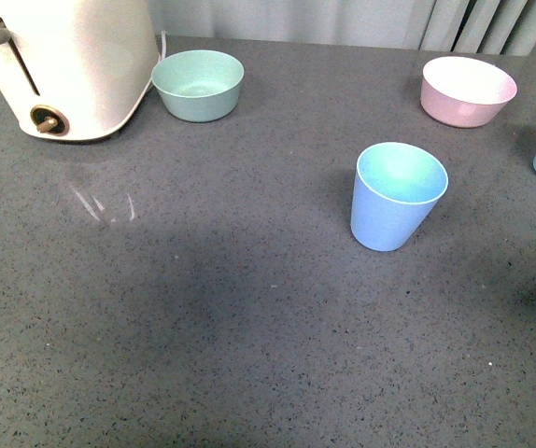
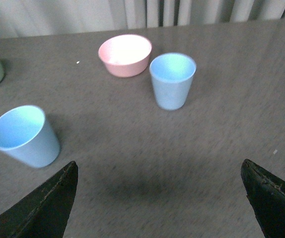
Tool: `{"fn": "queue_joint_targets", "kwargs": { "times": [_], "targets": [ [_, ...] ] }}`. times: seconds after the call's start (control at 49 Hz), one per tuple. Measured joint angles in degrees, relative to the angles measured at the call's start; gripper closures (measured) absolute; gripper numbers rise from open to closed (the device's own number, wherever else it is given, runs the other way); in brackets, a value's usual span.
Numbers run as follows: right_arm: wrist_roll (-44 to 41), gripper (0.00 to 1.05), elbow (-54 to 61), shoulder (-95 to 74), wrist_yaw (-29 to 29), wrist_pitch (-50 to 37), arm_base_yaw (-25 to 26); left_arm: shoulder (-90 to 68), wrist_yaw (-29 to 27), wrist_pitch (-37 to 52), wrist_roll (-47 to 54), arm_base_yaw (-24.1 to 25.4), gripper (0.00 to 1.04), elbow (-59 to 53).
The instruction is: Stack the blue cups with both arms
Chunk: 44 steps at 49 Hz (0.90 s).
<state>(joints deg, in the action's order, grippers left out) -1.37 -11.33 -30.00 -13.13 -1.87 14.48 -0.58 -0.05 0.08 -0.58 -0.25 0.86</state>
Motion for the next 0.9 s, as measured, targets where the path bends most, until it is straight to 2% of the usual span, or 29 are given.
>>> {"fn": "queue_joint_targets", "kwargs": {
  "times": [0.102, 0.163, 0.265, 0.347, 0.735, 0.898],
  "targets": [
    [-6.3, 0.09, -6.5, -14.7, -1.3, -8.0, 3.7, 0.0, 0.0, 0.0, 0.0, 0.0, 0.49, 0.0],
    [-11.1, 0.09, -13.2, -27.3, -2.1, -11.5, 4.3, 0.0, 0.0, 0.0, 0.0, 0.0, 0.36, 0.0],
    [-16.5, 0.09, -22.0, -43.1, -3.3, -11.7, 2.9, 0.0, 0.0, 0.0, 0.0, 0.0, 0.17, 0.0],
    [-19.4, 0.09, -27.8, -52.1, -2.1, -10.1, 1.4, 0.0, 0.0, 0.0, 0.1, 0.0, 0.07, 0.0],
    [-29.7, 0.09, -48.3, -74.7, 4.6, -4.3, -5.6, 0.0, 0.0, 0.0, 0.1, 0.0, 0.09, 0.0],
    [-31.1, 0.09, -53.5, -81.8, 6.2, -3.6, -7.2, 0.0, 0.0, 0.0, 0.1, 0.0, 0.09, 0.0]
  ]
}}
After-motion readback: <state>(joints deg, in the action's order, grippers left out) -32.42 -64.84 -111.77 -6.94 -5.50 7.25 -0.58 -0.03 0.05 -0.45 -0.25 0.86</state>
